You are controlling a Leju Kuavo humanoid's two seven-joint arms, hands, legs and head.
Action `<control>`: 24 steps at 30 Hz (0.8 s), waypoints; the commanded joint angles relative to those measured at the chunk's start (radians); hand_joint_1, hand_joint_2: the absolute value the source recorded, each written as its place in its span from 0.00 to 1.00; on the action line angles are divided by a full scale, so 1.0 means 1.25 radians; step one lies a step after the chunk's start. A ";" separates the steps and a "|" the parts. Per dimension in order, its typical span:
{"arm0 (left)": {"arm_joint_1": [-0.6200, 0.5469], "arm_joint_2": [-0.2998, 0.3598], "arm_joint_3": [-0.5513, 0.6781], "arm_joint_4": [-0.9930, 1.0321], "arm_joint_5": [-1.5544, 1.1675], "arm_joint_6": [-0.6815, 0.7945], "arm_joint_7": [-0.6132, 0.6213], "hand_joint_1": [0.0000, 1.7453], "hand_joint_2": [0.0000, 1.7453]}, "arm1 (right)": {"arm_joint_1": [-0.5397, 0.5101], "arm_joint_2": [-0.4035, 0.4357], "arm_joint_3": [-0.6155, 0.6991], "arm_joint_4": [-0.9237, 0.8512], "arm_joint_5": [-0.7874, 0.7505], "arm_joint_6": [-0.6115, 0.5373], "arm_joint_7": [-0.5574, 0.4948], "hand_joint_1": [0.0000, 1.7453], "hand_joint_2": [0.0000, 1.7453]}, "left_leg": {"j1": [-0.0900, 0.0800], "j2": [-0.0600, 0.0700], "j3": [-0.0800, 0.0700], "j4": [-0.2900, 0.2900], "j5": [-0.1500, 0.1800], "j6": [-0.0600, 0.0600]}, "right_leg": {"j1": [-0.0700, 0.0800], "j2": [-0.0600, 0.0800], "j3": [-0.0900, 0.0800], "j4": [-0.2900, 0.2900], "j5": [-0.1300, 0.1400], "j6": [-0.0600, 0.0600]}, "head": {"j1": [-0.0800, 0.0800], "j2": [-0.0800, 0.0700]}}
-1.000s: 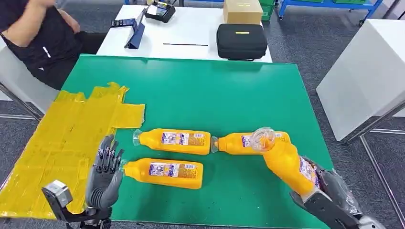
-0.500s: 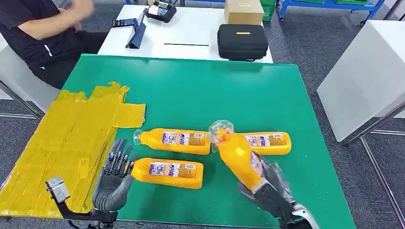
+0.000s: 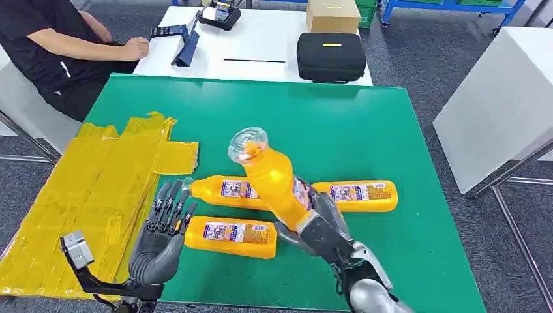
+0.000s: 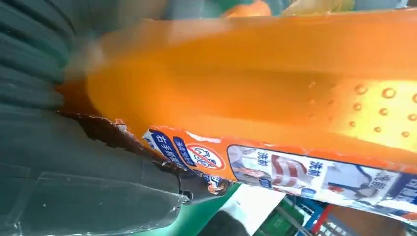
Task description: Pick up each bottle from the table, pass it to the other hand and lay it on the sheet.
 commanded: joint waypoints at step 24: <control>-0.116 -0.043 -0.058 0.015 -0.027 -0.007 0.086 0.00 1.00 | -0.198 0.170 0.165 0.214 0.036 0.110 0.082 1.00 1.00 | 0.000 0.000 0.002 0.000 0.001 0.000 | 0.001 0.001 0.001 0.000 0.000 -0.004 | 0.000 0.000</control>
